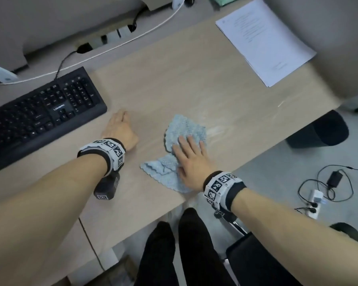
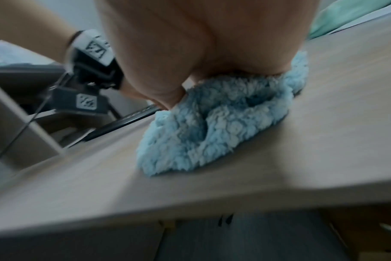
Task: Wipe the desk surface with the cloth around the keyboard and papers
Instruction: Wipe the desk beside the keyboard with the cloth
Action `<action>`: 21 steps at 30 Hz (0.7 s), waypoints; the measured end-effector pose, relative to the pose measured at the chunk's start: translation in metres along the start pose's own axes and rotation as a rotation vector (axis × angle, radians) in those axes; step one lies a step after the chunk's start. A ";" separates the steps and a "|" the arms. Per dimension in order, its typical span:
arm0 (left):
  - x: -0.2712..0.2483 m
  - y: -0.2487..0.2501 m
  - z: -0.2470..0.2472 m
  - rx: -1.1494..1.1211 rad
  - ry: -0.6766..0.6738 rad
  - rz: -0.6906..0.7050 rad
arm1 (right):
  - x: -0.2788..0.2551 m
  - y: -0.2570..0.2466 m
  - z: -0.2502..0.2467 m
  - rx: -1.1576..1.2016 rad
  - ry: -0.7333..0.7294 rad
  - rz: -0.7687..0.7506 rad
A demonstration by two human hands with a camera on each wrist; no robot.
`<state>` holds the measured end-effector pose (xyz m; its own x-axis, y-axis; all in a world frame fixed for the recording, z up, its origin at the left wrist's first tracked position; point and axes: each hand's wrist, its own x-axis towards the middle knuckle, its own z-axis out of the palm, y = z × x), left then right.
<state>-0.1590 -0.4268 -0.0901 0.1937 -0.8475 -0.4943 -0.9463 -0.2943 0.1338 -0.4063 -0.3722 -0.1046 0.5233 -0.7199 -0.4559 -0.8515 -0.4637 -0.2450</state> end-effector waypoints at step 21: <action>-0.069 -0.044 0.033 0.190 -0.062 0.223 | -0.033 -0.002 0.025 -0.040 0.076 0.164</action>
<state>-0.1391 -0.3407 -0.0898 -0.0348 -0.8517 -0.5228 -0.9964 -0.0109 0.0842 -0.4228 -0.3344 -0.1100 0.3802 -0.8238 -0.4205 -0.9242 -0.3563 -0.1376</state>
